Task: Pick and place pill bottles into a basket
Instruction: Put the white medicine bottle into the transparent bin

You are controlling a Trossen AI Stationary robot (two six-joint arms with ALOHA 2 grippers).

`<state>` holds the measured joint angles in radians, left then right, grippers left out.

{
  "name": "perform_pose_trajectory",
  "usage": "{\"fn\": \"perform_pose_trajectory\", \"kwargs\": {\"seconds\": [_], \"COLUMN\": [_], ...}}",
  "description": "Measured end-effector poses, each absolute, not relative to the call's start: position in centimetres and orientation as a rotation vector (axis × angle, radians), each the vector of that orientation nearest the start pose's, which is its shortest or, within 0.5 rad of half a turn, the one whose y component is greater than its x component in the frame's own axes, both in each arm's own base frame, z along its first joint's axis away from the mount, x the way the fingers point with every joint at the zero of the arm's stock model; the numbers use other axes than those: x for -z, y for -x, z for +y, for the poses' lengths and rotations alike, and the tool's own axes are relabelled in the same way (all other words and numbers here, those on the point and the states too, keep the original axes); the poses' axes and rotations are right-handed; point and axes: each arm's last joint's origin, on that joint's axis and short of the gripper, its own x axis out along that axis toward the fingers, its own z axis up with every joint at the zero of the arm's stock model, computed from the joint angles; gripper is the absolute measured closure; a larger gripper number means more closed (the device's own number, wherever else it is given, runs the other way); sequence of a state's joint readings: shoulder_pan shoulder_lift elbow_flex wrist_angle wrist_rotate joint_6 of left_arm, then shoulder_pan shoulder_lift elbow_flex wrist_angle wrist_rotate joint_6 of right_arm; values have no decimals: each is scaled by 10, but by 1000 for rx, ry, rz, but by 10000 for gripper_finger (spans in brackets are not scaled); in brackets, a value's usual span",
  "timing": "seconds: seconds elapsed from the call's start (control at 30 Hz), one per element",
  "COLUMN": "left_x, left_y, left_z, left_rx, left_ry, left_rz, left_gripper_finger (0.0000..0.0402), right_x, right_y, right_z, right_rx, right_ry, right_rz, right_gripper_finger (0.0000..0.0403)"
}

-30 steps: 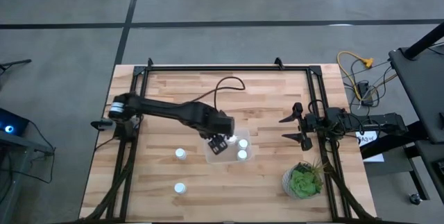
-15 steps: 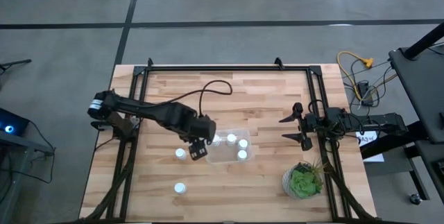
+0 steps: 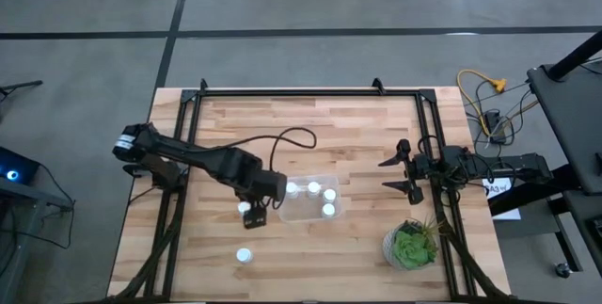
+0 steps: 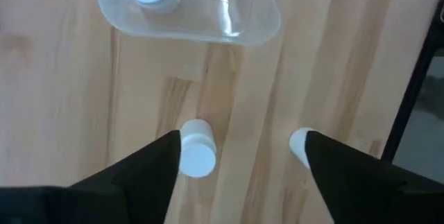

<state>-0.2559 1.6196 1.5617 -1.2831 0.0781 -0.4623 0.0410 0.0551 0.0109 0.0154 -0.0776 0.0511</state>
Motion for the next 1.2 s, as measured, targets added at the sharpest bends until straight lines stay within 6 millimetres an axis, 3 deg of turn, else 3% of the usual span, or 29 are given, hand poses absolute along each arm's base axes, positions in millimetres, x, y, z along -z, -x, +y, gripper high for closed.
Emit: {"fn": "perform_pose_trajectory", "kwargs": {"seconds": [0.2, 0.37, 0.5, 0.67, 1.2], "left_x": [-314, -299, -282, -264, -223], "left_y": [-275, -250, -232, -213, -218], "left_z": [-78, -82, -81, -75, -77], "left_rx": [-5, 26, 33, -4, 13], "left_ry": [217, 130, 188, 196, 121], "left_rz": [1387, 1319, 1223, 1246, 1251], "left_gripper_finger": [60, 55, 55, 55, 55], "right_x": [-164, -164, -164, -164, -164], "right_y": [-100, -100, -100, -100, -100], "right_z": [6, 6, 6, 6, 6], "right_rx": [-117, -118, -117, -117, -117], "right_ry": [-47, -45, -54, -47, -53], "right_rz": [32, 31, 32, 32, 32], "right_gripper_finger": [138, 138, 138, 138, 138]}}
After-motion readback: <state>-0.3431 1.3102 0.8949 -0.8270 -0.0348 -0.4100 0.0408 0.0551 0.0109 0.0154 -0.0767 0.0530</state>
